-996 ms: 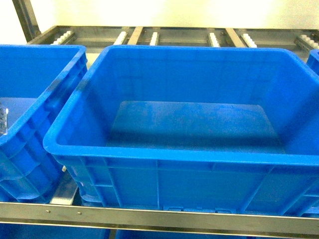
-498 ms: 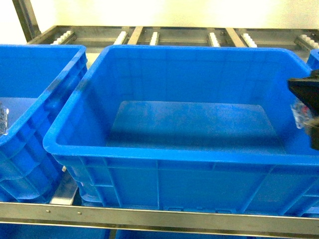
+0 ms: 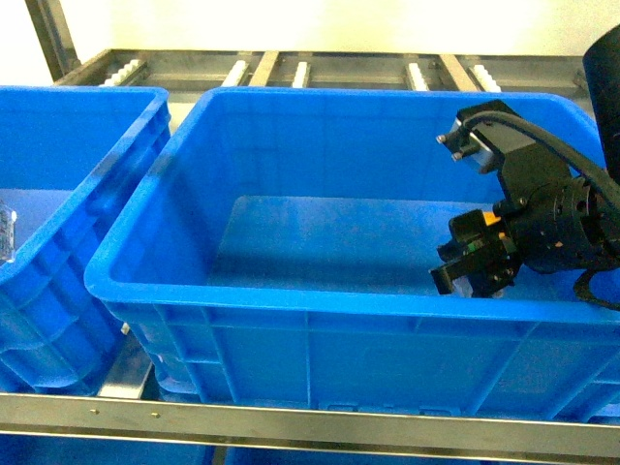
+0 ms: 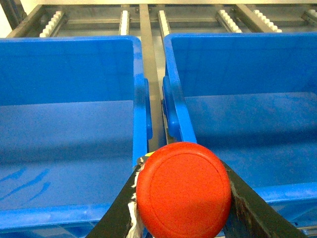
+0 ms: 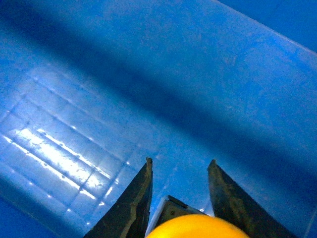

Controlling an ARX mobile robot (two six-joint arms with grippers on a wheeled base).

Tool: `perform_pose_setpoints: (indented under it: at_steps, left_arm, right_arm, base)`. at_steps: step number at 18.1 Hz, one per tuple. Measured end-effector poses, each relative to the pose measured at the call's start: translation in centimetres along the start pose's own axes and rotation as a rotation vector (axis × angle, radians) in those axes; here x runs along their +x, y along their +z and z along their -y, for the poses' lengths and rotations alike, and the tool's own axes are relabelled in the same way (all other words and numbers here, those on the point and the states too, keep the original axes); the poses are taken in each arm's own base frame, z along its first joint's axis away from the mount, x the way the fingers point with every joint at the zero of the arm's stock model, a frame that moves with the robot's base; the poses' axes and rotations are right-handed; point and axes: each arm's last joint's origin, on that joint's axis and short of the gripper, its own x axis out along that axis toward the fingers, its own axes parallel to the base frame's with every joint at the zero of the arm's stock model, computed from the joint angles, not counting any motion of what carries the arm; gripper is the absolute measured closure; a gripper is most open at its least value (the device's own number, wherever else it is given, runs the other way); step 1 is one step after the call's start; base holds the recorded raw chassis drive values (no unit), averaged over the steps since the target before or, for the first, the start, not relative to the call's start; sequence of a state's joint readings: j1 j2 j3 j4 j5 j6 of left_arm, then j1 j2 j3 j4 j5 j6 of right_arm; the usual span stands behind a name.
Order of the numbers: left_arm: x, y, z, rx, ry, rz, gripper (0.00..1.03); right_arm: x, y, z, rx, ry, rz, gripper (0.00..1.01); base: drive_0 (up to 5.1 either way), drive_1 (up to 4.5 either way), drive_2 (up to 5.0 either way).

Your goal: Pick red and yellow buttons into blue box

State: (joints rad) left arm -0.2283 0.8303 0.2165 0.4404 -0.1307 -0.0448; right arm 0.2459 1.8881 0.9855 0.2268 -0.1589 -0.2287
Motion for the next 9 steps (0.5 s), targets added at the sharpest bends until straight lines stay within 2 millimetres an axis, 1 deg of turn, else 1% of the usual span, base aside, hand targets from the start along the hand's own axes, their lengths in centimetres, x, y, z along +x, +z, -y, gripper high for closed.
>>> perform_pose_setpoints:
  at_steps: [1, 3, 4, 5, 6, 7, 8, 9]
  left_arm:
    - [0.0, 0.0, 0.0, 0.000, 0.000, 0.000, 0.71]
    - [0.0, 0.0, 0.0, 0.000, 0.000, 0.000, 0.71]
    - [0.0, 0.0, 0.0, 0.000, 0.000, 0.000, 0.71]
    - [0.0, 0.0, 0.0, 0.000, 0.000, 0.000, 0.71]
    - [0.0, 0.0, 0.0, 0.000, 0.000, 0.000, 0.71]
    - [0.0, 0.0, 0.0, 0.000, 0.000, 0.000, 0.71]
    - [0.0, 0.0, 0.0, 0.000, 0.000, 0.000, 0.71]
    - [0.0, 0.0, 0.0, 0.000, 0.000, 0.000, 0.71]
  right_arm:
    - [0.1, -0.1, 0.1, 0.001, 0.002, 0.002, 0.60]
    - [0.0, 0.0, 0.1, -0.014, 0.002, 0.048, 0.36]
    - [-0.1, 0.2, 0.1, -0.007, -0.001, 0.072, 0.22]
    - [-0.5, 0.6, -0.1, -0.008, -0.019, 0.106, 0.11]
    - [-1.3, 1.4, 0.2, 0.003, -0.035, 0.157, 0.01]
    - [-3.0, 2.4, 0.6, -0.002, -0.072, 0.239, 0.04]
    - [-5.4, 3.0, 1.3, -0.005, -0.131, 0.330, 0.03]
    - [-6.9, 3.1, 1.6, 0.007, -0.145, 0.350, 0.03]
  base:
    - [0.0, 0.00, 0.0]
    - [0.0, 0.00, 0.0]
    - [0.0, 0.00, 0.0]
    - [0.0, 0.00, 0.0]
    - [0.0, 0.00, 0.0]
    - [0.0, 0.00, 0.0]
    - [0.0, 0.00, 0.0]
    - [0.0, 0.00, 0.0]
